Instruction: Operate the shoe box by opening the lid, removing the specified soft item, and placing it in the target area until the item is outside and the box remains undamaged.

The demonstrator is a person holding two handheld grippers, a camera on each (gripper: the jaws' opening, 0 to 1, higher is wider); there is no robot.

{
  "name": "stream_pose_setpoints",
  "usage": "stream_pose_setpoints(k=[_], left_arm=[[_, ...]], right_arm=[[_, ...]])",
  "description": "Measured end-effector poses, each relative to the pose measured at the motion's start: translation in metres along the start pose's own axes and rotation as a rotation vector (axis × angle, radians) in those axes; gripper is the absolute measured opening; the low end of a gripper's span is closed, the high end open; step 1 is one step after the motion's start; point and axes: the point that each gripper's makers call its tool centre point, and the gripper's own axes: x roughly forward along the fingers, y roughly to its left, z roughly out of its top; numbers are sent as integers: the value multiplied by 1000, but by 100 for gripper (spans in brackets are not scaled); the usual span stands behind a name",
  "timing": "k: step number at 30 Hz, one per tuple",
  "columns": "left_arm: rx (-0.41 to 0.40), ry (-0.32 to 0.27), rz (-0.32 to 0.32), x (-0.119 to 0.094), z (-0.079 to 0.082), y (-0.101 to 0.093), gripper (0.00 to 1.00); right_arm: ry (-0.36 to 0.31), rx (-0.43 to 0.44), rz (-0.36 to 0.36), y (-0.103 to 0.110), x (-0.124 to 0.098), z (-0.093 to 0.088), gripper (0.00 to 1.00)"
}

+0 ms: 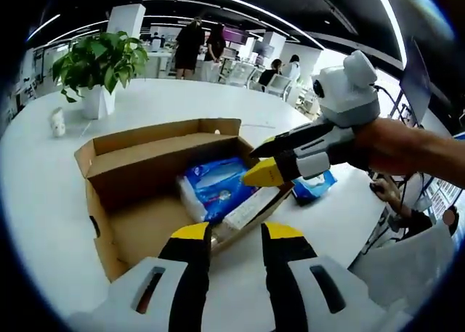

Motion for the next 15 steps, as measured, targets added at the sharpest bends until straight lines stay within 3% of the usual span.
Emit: stream_pose_setpoints(k=[15], left_arm=[[-15, 2, 10, -2, -2, 6, 29]], right_arm=[[86, -82, 51, 2, 25, -4, 46]])
